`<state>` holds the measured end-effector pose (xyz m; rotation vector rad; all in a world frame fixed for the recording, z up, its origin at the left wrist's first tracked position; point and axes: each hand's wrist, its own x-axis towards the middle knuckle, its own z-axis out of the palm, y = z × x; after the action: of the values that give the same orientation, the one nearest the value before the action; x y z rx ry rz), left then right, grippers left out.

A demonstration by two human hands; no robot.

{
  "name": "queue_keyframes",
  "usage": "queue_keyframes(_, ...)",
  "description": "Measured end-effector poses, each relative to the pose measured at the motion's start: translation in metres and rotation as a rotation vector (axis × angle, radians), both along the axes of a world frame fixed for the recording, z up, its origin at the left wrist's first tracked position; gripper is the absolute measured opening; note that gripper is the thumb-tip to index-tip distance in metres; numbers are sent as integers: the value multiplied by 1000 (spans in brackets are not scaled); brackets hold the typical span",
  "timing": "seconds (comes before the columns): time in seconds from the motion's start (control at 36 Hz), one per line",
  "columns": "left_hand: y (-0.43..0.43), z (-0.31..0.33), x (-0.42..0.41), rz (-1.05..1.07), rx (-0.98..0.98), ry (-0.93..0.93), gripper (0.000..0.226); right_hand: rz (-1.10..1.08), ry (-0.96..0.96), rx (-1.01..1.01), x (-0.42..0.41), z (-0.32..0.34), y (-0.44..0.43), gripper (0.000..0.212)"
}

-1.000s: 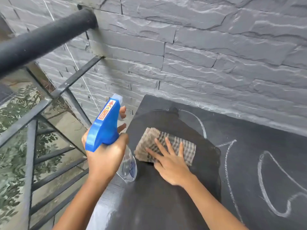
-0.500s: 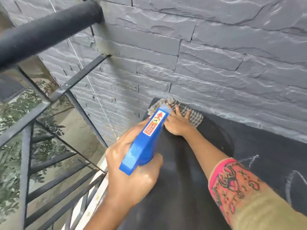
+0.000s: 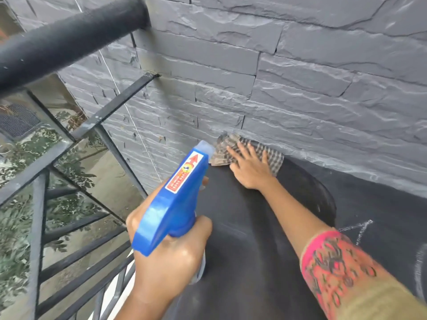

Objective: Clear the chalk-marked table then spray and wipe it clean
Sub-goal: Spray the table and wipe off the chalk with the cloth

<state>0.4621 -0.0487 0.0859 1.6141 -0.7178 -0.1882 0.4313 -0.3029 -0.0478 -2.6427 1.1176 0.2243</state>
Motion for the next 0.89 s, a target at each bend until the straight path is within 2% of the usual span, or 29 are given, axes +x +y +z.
queue_keyframes(0.06,-1,2,-1,-6,2,-14,6,-14,37,61,17,6,-10,52)
queue_keyframes(0.17,-2,3,-4,3,52,-20,25,11,54,41,31,3,0,53)
queue_keyframes(0.22,-3,-1,-4,-16,60,-13,18,75,44,34,25,3,4,51)
queue_keyframes(0.31,-3,-4,-1,11,30,20,36,188,31,58,3,7,15,50)
queue_keyframes(0.39,1,-2,1,33,22,49,30,224,22,43,-36,6,34,50)
queue_keyframes(0.5,1,-1,1,29,42,28,40,56,27,-12,-100,0,32,52)
queue_keyframes(0.56,1,1,0,10,41,32,31,-64,45,-58,-118,0,16,53)
queue_keyframes(0.61,1,2,-1,-15,51,34,13,-175,50,-60,-117,0,-4,54)
queue_keyframes(0.69,-1,2,-3,15,51,41,28,-294,27,-17,-93,-1,-18,52)
queue_keyframes(0.72,-1,1,-3,28,56,44,27,-306,27,-10,-88,-2,-16,51)
queue_keyframes(0.83,-3,3,-4,42,35,46,40,-148,28,-2,-87,0,10,49)
queue_keyframes(0.89,-2,4,-5,56,25,61,34,-20,43,8,-93,3,37,49)
